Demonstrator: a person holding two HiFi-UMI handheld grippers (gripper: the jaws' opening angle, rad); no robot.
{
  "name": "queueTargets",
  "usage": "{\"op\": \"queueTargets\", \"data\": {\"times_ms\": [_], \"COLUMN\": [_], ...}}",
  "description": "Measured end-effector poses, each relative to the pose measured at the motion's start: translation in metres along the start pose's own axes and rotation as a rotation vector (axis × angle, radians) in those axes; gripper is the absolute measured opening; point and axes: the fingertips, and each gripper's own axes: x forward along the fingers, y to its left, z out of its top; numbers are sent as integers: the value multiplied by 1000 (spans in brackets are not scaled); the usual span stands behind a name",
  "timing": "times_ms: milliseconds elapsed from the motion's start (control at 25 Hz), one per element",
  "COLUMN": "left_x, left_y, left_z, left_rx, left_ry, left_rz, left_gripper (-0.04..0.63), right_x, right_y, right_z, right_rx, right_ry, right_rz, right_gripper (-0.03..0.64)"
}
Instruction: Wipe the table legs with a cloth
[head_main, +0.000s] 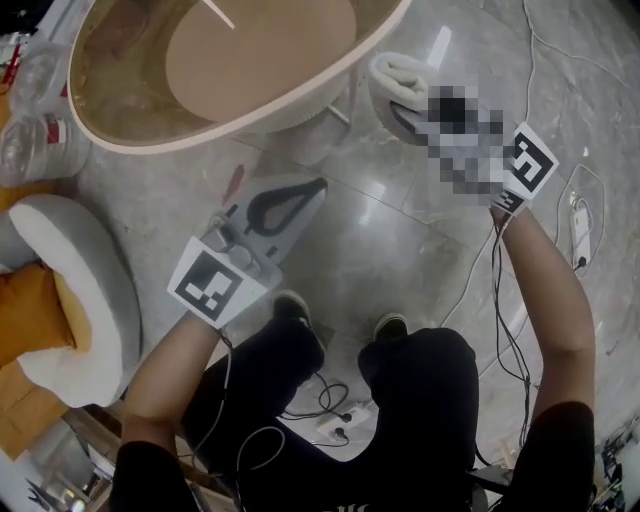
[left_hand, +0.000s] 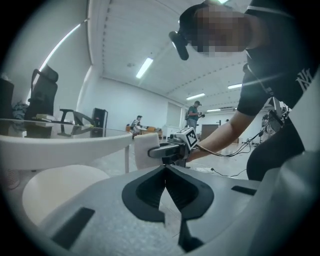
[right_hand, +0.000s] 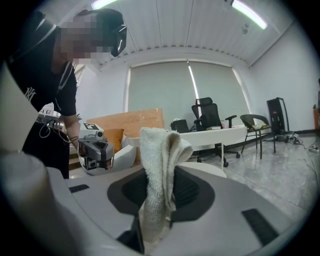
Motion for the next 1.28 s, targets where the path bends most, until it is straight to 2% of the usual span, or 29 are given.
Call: {"op": "queueTargets", "data": {"times_ms": [160, 280, 520, 840, 1040, 1280], "left_x": [14, 19, 25, 23, 33, 38], "left_y": [-8, -8, 1, -3, 8, 16], "left_z": [-19, -33, -45, -44, -50, -51], "left_rx": [42, 66, 23, 113, 81, 73], "left_ry": [13, 28, 0, 5, 0, 0], "left_rz": [-60, -65, -48, -104, -82, -89], "left_gripper": [5, 5, 5, 5, 5, 5], "right_x": [7, 11, 16, 33, 39, 38], "right_y": [-4, -7, -11, -16, -16, -20], "right_z": [-19, -30, -27, -22, -28, -49], "right_rx": [-59, -106, -225, -309, -281, -292], "right_ry": [-1, -15, -21, -15, -50, -35], "right_rz": [26, 25, 7, -11, -8, -8], "right_gripper": [101, 101, 101, 101, 101, 101]}}
